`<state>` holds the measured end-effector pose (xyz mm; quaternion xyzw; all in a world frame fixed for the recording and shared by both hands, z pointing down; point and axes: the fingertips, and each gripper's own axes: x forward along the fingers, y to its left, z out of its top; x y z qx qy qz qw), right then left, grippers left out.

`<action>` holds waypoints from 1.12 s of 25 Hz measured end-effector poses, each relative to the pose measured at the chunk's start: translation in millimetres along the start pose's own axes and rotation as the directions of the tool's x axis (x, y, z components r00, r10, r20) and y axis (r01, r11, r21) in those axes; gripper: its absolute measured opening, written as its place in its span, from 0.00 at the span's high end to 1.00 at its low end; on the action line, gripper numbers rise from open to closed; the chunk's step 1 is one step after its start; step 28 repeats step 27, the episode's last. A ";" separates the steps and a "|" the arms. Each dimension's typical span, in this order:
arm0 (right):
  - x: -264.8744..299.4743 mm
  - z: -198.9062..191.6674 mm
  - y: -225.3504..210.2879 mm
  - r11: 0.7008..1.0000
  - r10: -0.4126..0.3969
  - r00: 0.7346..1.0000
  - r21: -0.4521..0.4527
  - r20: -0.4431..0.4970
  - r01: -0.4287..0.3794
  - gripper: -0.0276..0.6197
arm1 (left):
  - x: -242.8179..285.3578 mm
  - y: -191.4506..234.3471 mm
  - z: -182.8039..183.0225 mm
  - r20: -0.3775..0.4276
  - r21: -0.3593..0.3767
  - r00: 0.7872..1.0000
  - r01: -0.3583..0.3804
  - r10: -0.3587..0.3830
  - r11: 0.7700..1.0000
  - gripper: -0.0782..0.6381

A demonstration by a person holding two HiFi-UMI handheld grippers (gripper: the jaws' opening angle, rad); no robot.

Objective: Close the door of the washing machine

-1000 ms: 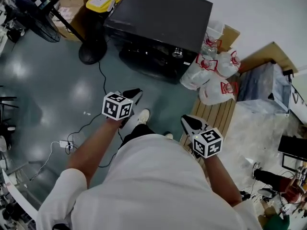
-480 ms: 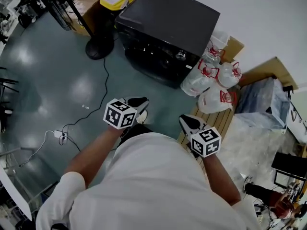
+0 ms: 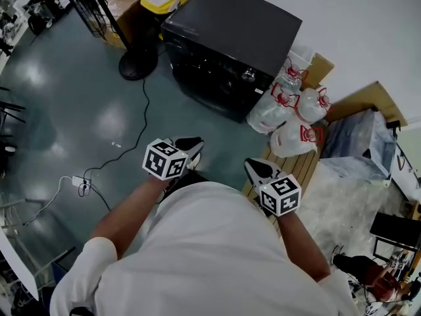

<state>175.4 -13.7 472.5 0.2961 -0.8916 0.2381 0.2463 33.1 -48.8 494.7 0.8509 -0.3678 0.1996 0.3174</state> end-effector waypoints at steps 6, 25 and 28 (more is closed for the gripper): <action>0.3 -2.4 2.4 1.000 -0.003 1.000 -0.008 -0.006 0.003 0.94 | -1.3 0.9 -5.3 -0.005 -0.005 1.000 0.002 -0.002 1.000 0.81; 19.2 8.8 -1.5 1.000 -0.018 0.999 0.013 -0.030 0.018 0.94 | 6.1 21.5 1.8 -0.041 0.026 0.999 0.033 -0.032 0.999 0.82; 23.1 12.3 -3.2 1.000 -0.023 0.999 0.015 -0.032 0.023 0.94 | 7.8 27.7 4.3 -0.047 0.037 0.998 0.036 -0.034 0.999 0.81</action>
